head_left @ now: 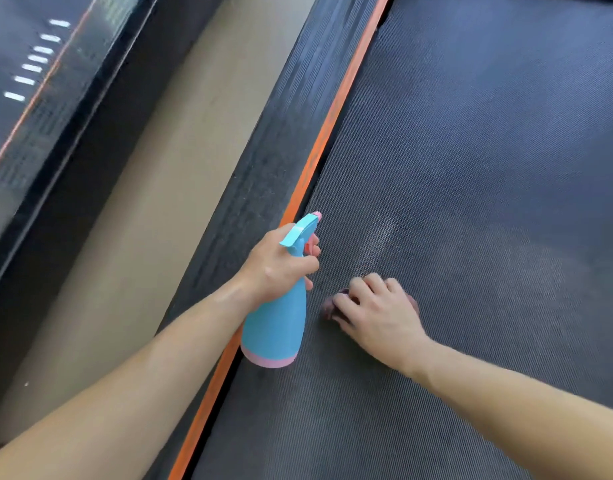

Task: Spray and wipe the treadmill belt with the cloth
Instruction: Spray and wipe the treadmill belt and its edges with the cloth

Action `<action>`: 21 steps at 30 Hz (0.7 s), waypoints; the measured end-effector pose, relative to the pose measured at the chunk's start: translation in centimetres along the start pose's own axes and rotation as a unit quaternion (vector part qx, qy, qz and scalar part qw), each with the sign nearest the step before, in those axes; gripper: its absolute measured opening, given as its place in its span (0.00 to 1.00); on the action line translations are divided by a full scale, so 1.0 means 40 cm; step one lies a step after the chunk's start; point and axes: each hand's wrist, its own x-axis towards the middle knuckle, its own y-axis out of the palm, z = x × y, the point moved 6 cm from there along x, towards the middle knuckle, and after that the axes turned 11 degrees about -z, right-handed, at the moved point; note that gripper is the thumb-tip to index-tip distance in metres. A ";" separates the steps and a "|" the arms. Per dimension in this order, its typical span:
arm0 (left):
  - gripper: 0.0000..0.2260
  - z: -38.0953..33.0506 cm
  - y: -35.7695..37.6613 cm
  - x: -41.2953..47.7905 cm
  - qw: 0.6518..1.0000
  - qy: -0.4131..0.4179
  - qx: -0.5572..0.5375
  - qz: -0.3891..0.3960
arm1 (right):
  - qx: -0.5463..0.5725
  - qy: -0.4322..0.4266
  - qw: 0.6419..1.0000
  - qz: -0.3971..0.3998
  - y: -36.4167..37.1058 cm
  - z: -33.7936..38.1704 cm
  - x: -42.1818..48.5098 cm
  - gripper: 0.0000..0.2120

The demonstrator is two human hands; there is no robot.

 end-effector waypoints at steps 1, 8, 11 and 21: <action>0.23 0.002 0.000 0.002 1.000 0.003 0.001 -0.001 | 0.006 -0.025 1.000 0.011 0.003 -0.002 0.001 0.14; 0.20 0.015 -0.014 -0.004 1.000 -0.010 -0.004 -0.004 | -0.098 0.187 0.977 -0.029 0.014 -0.242 0.219 0.16; 0.24 0.011 -0.033 -0.005 1.000 -0.004 -0.026 -0.013 | -0.100 0.164 0.981 -0.039 0.011 -0.161 0.175 0.15; 0.20 0.031 -0.046 -0.002 0.999 0.000 -0.033 -0.028 | -0.105 0.181 0.977 -0.043 0.010 -0.296 0.225 0.17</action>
